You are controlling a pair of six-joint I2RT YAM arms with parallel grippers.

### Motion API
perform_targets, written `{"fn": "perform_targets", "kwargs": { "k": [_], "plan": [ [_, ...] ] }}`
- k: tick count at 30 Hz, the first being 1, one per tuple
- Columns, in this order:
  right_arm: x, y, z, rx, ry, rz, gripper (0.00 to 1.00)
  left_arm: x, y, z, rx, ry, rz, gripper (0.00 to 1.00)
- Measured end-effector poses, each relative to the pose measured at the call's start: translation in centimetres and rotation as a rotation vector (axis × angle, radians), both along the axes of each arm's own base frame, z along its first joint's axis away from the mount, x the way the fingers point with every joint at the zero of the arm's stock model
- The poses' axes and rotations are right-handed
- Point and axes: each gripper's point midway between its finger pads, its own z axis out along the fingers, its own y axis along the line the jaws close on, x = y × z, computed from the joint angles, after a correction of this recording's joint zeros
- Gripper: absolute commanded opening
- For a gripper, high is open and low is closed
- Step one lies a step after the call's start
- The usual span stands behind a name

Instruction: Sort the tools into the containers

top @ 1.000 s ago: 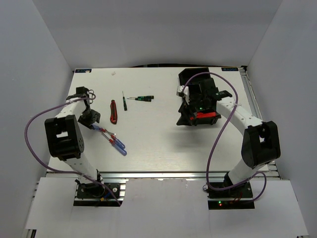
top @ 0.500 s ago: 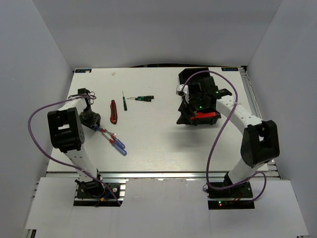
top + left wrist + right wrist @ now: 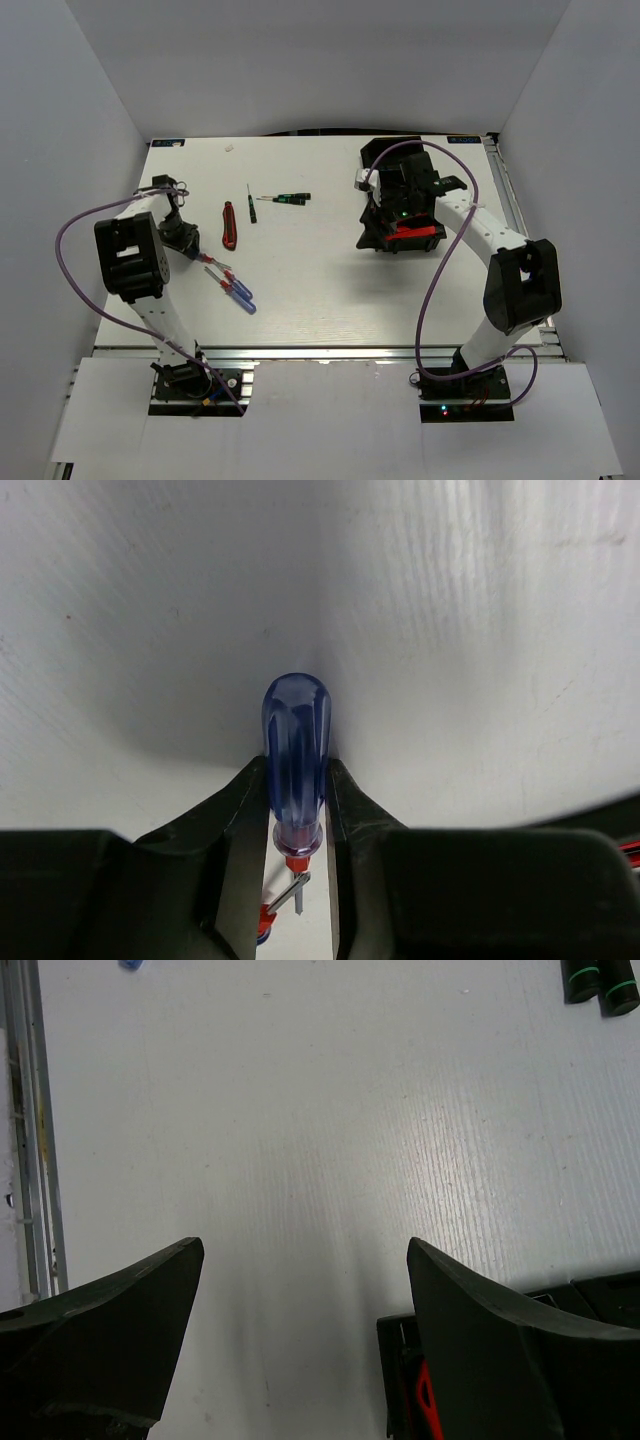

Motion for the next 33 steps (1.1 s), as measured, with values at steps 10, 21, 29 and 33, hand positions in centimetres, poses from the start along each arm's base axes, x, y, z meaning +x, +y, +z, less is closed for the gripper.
{"fn": "perform_targets", "kwargs": {
  "k": [10,21,29,33],
  "plan": [
    [0.4,0.0,0.4,-0.001,-0.008,0.000,0.89,2.1,2.5,1.8,0.078,-0.108,0.129,0.04],
    [1.2,0.1,1.4,0.005,-0.037,0.005,0.90,5.6,3.3,12.3,0.124,-0.478,0.155,0.00],
    [1.1,0.1,1.4,0.003,-0.030,0.006,0.89,6.6,2.4,15.9,0.101,-0.621,0.080,0.00],
    [1.3,0.2,1.9,0.010,-0.039,0.008,0.89,6.9,1.0,16.9,0.052,-0.684,0.016,0.00]
  ]
}}
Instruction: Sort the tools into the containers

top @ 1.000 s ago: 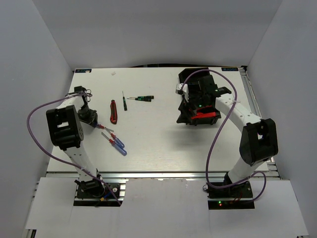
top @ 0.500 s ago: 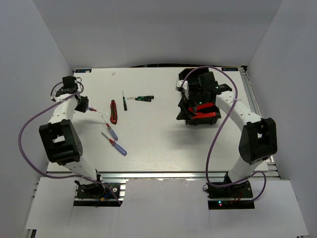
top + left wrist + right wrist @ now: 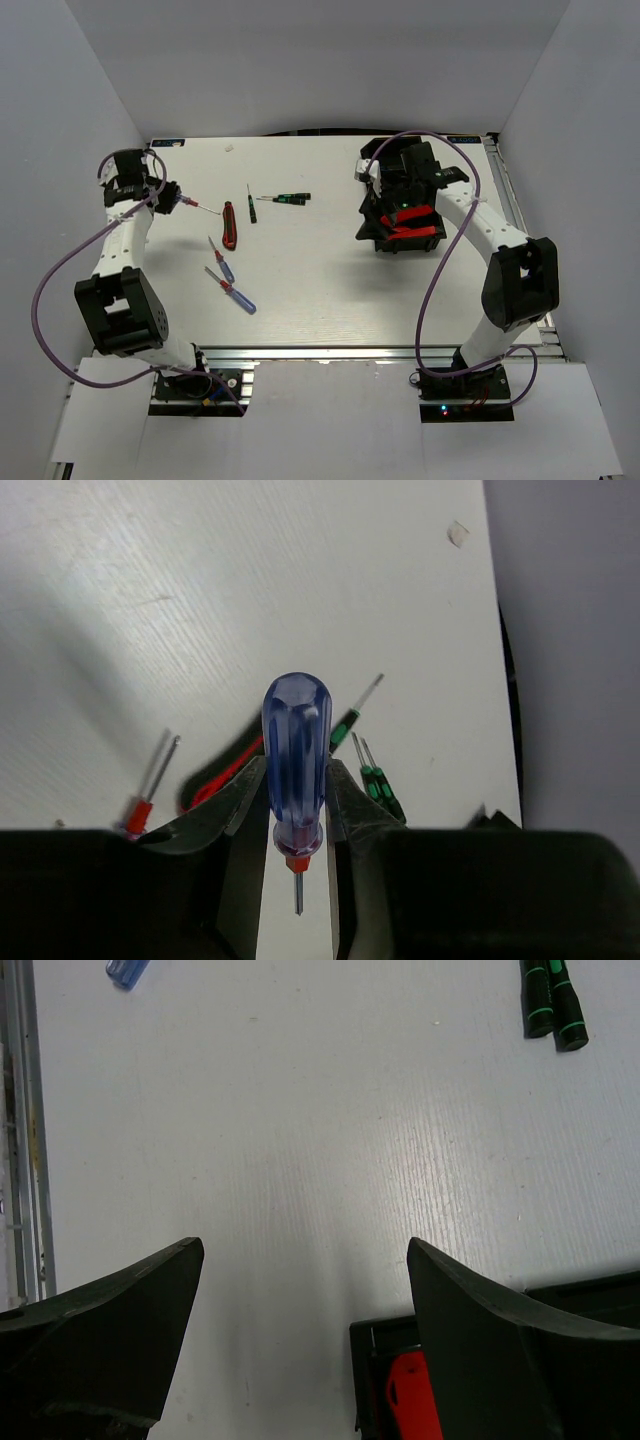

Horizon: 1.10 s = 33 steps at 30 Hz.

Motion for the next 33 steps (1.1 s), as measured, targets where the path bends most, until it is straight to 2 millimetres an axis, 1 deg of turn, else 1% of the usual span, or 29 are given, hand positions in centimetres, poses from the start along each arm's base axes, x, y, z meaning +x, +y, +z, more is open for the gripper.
{"fn": "perform_targets", "kwargs": {
  "k": [4,9,12,14,15,18,19,20,21,23,27,30,33],
  "plan": [
    [0.0,0.2,0.3,0.010,0.000,0.006,0.89,0.2,-2.2,1.2,-0.049,-0.088,-0.113,0.00],
    [0.2,0.5,0.9,0.024,-0.001,0.016,0.89,-0.2,-6.3,2.9,-0.135,-0.225,-0.297,0.00],
    [0.3,1.0,1.6,0.039,0.007,0.028,0.89,-1.0,-10.1,4.0,-0.186,-0.304,-0.437,0.00],
    [0.5,1.5,2.2,0.059,0.021,0.037,0.89,-1.6,-13.1,4.5,-0.210,-0.346,-0.542,0.00],
    [0.6,1.7,2.5,0.069,0.028,0.038,0.89,-1.9,-14.3,4.6,-0.220,-0.357,-0.581,0.00],
    [0.8,2.5,3.8,0.113,0.058,0.046,0.90,-3.0,-18.5,4.5,-0.248,-0.380,-0.707,0.00],
    [0.8,2.8,4.3,0.126,0.068,0.048,0.90,-3.5,-19.7,4.3,-0.255,-0.381,-0.739,0.00],
    [0.7,3.1,4.7,0.141,0.087,0.049,0.89,-3.7,-20.4,4.1,-0.259,-0.381,-0.760,0.00],
    [0.5,3.4,5.1,0.153,0.108,0.045,0.89,-4.3,-21.8,3.8,-0.269,-0.377,-0.794,0.00],
    [0.3,3.9,5.5,0.166,0.151,0.024,0.89,-4.9,-23.4,3.7,-0.277,-0.374,-0.837,0.00],
    [-0.4,6.0,5.8,0.160,0.261,-0.042,0.89,-5.5,-26.3,4.5,-0.267,-0.418,-0.907,0.00],
    [-1.2,7.8,5.7,0.149,0.337,-0.089,0.89,-5.8,-28.0,4.8,-0.264,-0.437,-0.945,0.00],
    [-1.8,9.3,5.8,0.148,0.411,-0.125,0.90,-6.0,-29.6,4.6,-0.264,-0.440,-0.975,0.00]
  ]
}}
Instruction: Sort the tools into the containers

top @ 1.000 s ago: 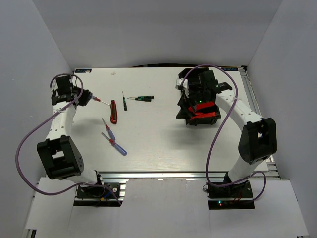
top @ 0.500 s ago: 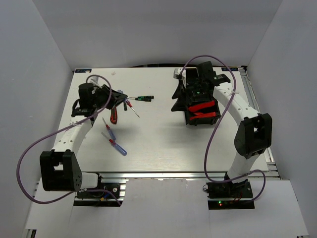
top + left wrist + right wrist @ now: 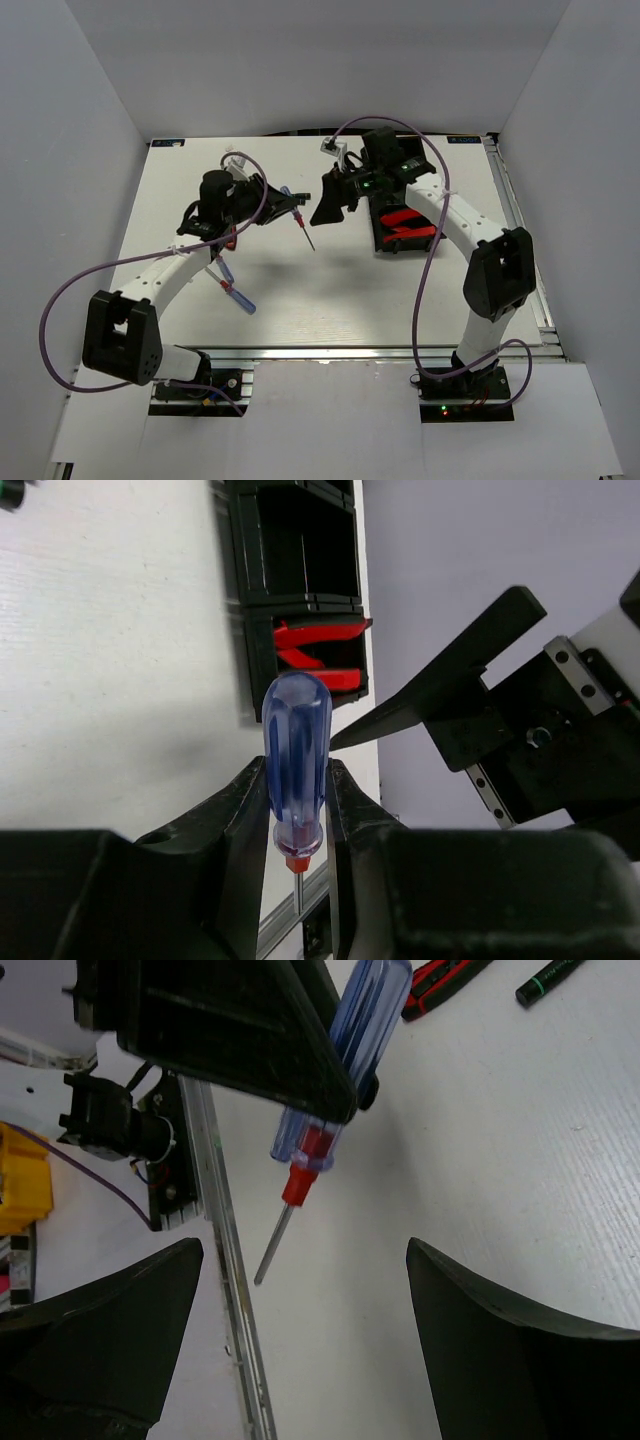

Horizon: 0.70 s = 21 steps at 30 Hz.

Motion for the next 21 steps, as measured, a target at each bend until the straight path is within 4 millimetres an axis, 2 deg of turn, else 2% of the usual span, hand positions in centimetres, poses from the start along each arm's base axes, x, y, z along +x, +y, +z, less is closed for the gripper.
{"fn": "perform_targets", "kwargs": {
  "k": [5,12,18,19,21],
  "plan": [
    [0.5,1.0,0.0,0.006,0.095,-0.071,0.89,-0.4,-1.5,-0.4,0.008,0.000,-0.024,0.00],
    [1.0,2.0,-0.8,-0.005,0.156,-0.124,0.84,-0.4,-2.7,1.0,-0.003,-0.042,-0.041,0.00],
    [1.0,3.0,-1.4,-0.006,0.183,-0.128,0.62,-0.4,-3.7,1.5,-0.014,-0.057,-0.055,0.00],
    [1.0,3.1,-1.5,-0.006,0.184,-0.129,0.52,-0.5,-3.9,1.4,-0.014,-0.055,-0.059,0.00],
    [0.8,3.2,-1.4,0.000,0.192,-0.123,0.41,-0.3,-3.9,1.1,-0.011,-0.049,-0.051,0.00]
  ]
}}
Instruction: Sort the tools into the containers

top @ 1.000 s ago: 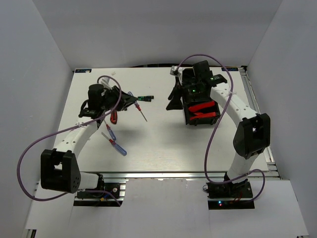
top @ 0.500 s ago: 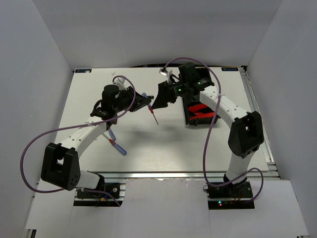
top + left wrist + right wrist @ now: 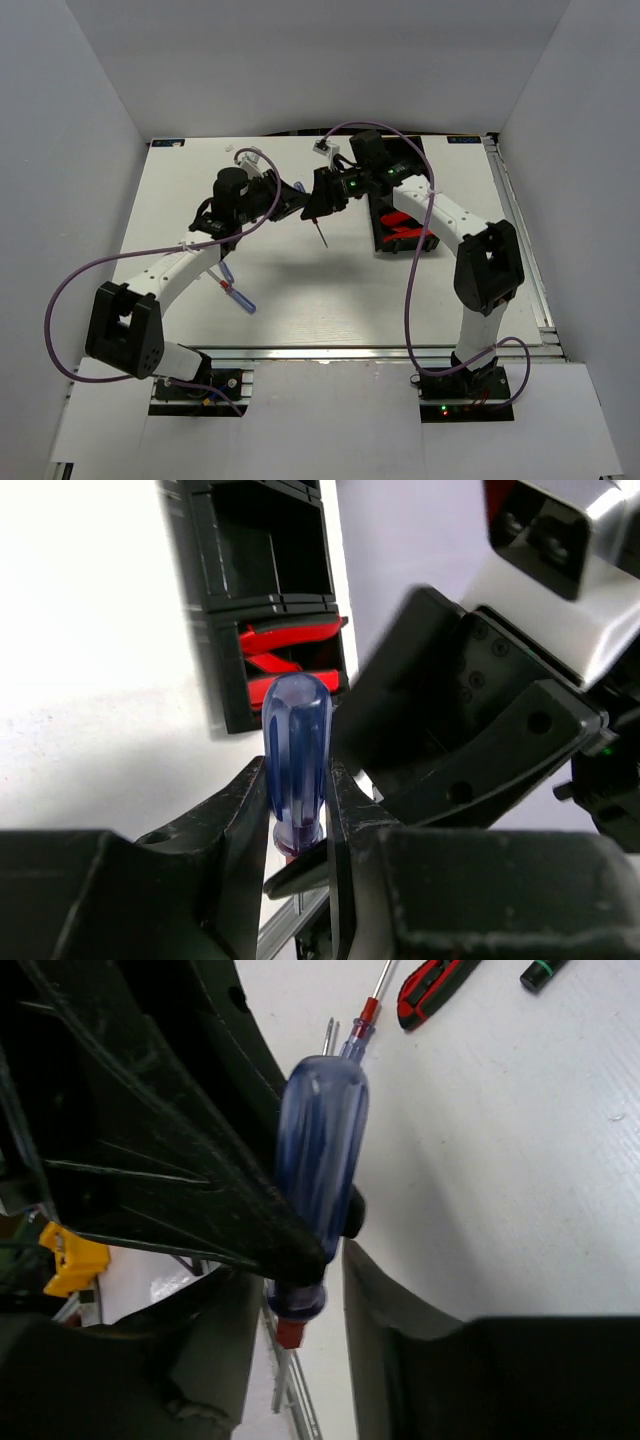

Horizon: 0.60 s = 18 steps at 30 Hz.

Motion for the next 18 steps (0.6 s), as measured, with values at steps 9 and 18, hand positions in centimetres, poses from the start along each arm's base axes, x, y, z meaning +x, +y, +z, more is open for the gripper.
{"fn": "perform_targets", "kwargs": {
  "k": [9,18],
  "plan": [
    [0.2,0.1,0.4,0.018,0.003,-0.001,0.00,0.7,0.0,0.1,0.003,-0.005,0.022,0.45],
    [0.9,-1.1,-1.1,-0.037,-0.131,0.039,0.00,1.8,0.9,1.3,0.053,-0.051,0.058,0.93]
  ]
}}
